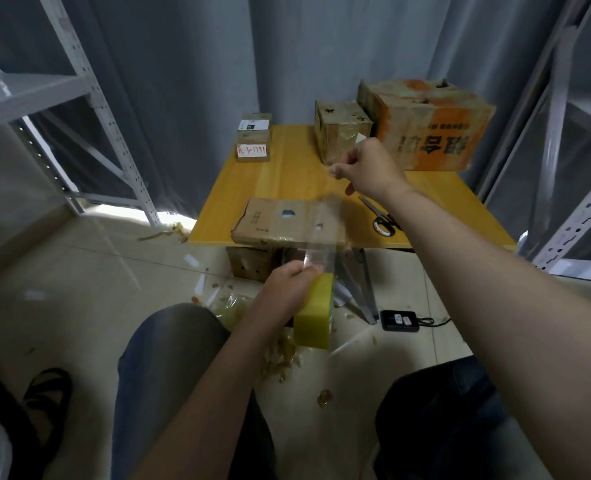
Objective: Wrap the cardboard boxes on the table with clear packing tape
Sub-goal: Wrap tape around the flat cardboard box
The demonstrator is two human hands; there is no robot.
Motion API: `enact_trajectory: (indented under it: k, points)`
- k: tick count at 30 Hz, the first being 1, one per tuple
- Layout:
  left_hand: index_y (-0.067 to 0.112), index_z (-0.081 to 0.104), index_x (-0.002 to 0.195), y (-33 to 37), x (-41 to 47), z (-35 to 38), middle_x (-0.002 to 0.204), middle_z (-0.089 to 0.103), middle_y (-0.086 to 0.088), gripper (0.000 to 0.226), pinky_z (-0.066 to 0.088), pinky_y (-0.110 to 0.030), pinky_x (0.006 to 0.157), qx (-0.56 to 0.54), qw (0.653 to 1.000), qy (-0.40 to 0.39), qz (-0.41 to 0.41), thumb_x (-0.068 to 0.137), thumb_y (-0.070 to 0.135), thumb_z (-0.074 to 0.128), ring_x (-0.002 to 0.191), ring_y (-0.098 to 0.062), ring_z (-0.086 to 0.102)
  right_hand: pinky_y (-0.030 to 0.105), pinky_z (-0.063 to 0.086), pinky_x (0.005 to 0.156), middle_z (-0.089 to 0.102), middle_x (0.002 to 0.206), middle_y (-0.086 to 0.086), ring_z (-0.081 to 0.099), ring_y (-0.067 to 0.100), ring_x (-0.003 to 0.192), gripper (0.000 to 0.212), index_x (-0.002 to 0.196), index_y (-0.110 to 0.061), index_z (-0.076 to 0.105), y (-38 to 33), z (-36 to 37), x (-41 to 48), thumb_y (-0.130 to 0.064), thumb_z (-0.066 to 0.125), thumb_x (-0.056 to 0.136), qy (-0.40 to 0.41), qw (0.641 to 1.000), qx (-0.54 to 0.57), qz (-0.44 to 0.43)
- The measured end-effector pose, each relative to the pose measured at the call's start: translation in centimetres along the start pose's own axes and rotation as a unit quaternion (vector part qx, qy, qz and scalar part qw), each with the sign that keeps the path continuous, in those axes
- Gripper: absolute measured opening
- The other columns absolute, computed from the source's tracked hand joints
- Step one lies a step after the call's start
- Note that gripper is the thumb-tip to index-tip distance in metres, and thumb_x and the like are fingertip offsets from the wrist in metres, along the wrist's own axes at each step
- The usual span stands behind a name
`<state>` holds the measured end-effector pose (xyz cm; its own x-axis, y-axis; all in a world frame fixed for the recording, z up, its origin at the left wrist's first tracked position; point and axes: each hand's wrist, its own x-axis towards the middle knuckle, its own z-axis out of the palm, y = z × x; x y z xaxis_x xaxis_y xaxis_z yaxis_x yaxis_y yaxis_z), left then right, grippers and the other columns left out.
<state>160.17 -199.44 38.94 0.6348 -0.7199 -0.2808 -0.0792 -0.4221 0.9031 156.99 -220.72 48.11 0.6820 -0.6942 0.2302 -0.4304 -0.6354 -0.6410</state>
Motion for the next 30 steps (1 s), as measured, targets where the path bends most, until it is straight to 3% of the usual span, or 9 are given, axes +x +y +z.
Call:
enact_trajectory:
  k: [3, 6, 9, 12, 15, 27, 30]
  points:
    - [0.022, 0.067, 0.101, 0.6, 0.8, 0.0, 0.087, 0.059, 0.004, 0.028, 0.044, -0.035, 0.077, 0.024, 0.999, 0.013, -0.022, 0.105, 0.045, 0.052, 0.081, -0.016, 0.056, 0.046, 0.06, 0.083, 0.076, 0.083, -0.001, 0.074, 0.015, 0.066, 0.024, 0.073, -0.022, 0.072, 0.4, 0.4, 1.5, -0.033, 0.077, 0.093, -0.01, 1.0, -0.009, 0.012]
    - [0.026, 0.066, 0.108, 0.9, 1.5, 0.0, 0.099, 0.063, 0.005, 0.023, 0.042, -0.033, 0.088, 0.042, 0.999, 0.001, -0.03, 0.105, 0.043, 0.051, 0.087, -0.013, 0.055, 0.049, 0.06, 0.086, 0.077, 0.084, 0.004, 0.074, 0.02, 0.072, 0.024, 0.073, -0.021, 0.072, 1.0, 1.1, 2.7, -0.034, 0.079, 0.091, -0.025, 0.999, -0.02, 0.027]
    - [0.026, 0.068, 0.113, 1.2, 2.0, -0.3, 0.11, 0.067, 0.001, 0.026, 0.049, -0.039, 0.096, 0.01, 0.999, 0.003, -0.052, 0.102, 0.045, 0.054, 0.095, -0.016, 0.06, 0.049, 0.059, 0.09, 0.076, 0.086, 0.0, 0.073, 0.022, 0.084, 0.02, 0.074, -0.019, 0.074, 1.5, 1.7, 3.6, -0.032, 0.082, 0.088, -0.029, 0.998, -0.034, 0.042]
    - [0.027, 0.066, 0.115, 1.4, 2.7, -0.4, 0.103, 0.062, 0.005, 0.026, 0.047, -0.038, 0.096, 0.016, 0.999, 0.011, -0.048, 0.103, 0.046, 0.052, 0.088, -0.009, 0.054, 0.048, 0.057, 0.093, 0.073, 0.085, -0.003, 0.07, 0.021, 0.095, 0.02, 0.073, -0.02, 0.074, 1.8, 2.5, 4.2, -0.032, 0.083, 0.086, -0.035, 0.997, -0.05, 0.054]
    - [0.029, 0.061, 0.112, 1.4, 2.7, -0.3, 0.095, 0.057, 0.007, 0.024, 0.048, -0.044, 0.101, -0.003, 0.997, 0.014, -0.071, 0.103, 0.049, 0.052, 0.09, -0.015, 0.055, 0.046, 0.057, 0.092, 0.071, 0.086, -0.003, 0.068, 0.02, 0.095, 0.017, 0.079, -0.021, 0.074, 2.2, 3.4, 4.6, -0.032, 0.081, 0.089, -0.046, 0.994, -0.07, 0.065]
    - [0.033, 0.063, 0.1, 0.7, 3.4, 0.3, 0.104, 0.062, 0.002, 0.02, 0.049, -0.047, 0.103, -0.021, 0.996, 0.002, -0.089, 0.102, 0.05, 0.055, 0.1, -0.02, 0.059, 0.042, 0.058, 0.083, 0.073, 0.085, -0.004, 0.068, 0.019, 0.087, 0.02, 0.082, -0.022, 0.078, 5.1, 6.2, 4.7, -0.04, 0.076, 0.091, -0.043, 0.994, -0.065, 0.082]
    - [0.033, 0.062, 0.096, 0.4, 3.6, 0.5, 0.113, 0.064, -0.004, 0.021, 0.051, -0.051, 0.102, -0.042, 0.994, -0.004, -0.102, 0.099, 0.054, 0.057, 0.106, -0.027, 0.062, 0.045, 0.056, 0.09, 0.074, 0.102, 0.001, 0.066, 0.027, 0.105, 0.025, 0.101, -0.023, 0.079, 5.2, 6.8, 3.9, -0.045, 0.068, 0.096, -0.032, 0.992, -0.105, 0.062]
